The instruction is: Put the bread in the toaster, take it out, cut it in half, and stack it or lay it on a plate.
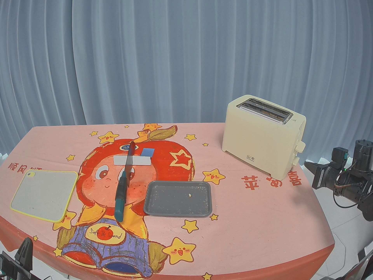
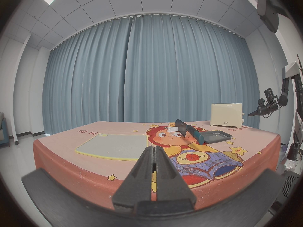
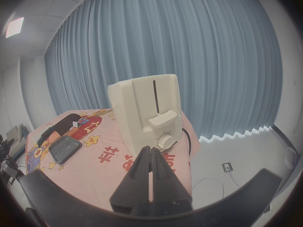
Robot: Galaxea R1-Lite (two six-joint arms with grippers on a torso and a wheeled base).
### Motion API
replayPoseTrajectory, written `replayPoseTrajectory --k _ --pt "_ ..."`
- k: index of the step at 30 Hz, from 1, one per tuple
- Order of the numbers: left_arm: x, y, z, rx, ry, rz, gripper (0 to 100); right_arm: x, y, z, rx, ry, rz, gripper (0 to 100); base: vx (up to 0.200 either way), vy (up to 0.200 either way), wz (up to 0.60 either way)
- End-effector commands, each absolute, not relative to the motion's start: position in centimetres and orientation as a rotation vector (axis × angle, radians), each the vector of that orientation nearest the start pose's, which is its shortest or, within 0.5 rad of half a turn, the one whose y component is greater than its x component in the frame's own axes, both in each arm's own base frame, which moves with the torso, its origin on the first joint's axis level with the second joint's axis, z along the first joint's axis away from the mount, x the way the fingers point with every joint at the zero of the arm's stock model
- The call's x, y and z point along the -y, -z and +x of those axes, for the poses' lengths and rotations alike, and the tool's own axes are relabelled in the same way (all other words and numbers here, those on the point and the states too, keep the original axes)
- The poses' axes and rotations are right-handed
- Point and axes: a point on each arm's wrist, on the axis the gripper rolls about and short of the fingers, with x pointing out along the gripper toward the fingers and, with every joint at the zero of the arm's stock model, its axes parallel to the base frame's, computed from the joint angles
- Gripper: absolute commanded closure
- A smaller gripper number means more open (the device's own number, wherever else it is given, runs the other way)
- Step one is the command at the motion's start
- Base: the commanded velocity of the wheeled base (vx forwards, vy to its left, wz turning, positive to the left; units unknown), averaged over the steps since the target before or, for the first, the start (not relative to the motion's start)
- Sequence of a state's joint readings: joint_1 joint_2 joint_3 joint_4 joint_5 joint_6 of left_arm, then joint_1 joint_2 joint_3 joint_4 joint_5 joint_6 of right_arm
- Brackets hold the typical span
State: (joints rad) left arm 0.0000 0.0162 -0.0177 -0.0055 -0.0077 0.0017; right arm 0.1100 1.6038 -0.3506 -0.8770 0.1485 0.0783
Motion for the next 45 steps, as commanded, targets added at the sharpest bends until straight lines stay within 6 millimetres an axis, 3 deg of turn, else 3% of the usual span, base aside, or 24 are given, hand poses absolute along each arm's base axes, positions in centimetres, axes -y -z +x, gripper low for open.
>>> replayPoseTrajectory --k 1,20,45 --pt "0.0 -7.6 -2.3 0.005 0.008 0.002 100 -2.9 -11.5 23.6 -0.408 -0.237 0.095 100 0.0 0.0 0.0" --pt "0.0 -7.6 -2.3 0.006 0.008 0.002 100 -3.9 -10.6 26.6 -0.446 -0.206 0.232 100 0.0 0.0 0.0" --pt "0.0 -7.6 -2.3 0.005 0.008 0.002 100 -3.9 -9.5 27.6 -0.482 -0.193 0.236 100 0.0 0.0 0.0"
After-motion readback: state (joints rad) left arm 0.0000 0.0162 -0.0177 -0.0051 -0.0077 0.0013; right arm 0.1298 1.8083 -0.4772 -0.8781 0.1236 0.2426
